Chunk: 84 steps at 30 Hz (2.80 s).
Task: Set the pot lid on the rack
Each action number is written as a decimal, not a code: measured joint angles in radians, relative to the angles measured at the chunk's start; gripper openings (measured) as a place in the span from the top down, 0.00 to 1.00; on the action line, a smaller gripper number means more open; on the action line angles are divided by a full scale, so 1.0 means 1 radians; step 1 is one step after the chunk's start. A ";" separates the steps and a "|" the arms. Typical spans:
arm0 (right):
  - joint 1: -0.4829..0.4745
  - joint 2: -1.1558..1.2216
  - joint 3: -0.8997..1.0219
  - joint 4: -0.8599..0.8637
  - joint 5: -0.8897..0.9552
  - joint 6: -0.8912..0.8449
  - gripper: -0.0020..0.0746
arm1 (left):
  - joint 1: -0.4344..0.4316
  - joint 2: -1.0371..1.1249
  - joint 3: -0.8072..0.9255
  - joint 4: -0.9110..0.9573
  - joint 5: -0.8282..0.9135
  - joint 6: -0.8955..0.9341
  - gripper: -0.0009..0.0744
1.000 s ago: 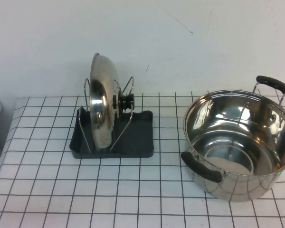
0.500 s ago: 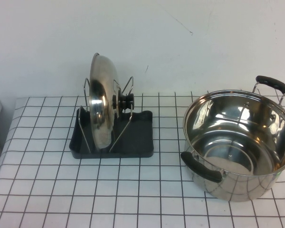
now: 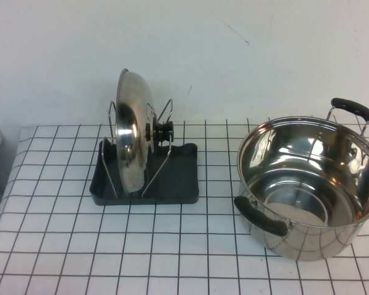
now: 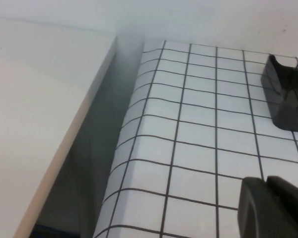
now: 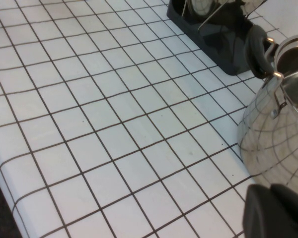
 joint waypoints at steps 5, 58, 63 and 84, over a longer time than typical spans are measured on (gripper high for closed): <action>0.000 0.000 0.000 0.000 0.000 0.000 0.98 | -0.080 0.000 0.000 -0.009 0.002 0.040 0.99; -0.605 -0.148 0.308 0.006 -0.413 -0.004 0.98 | -0.110 0.000 0.000 -0.042 0.002 0.091 0.99; -0.730 -0.183 0.384 -0.011 -0.434 -0.046 0.98 | -0.110 0.000 0.000 -0.042 0.002 0.091 0.99; -0.877 -0.185 0.398 0.042 -0.358 -0.011 0.98 | -0.110 0.000 0.000 -0.042 0.002 0.091 0.99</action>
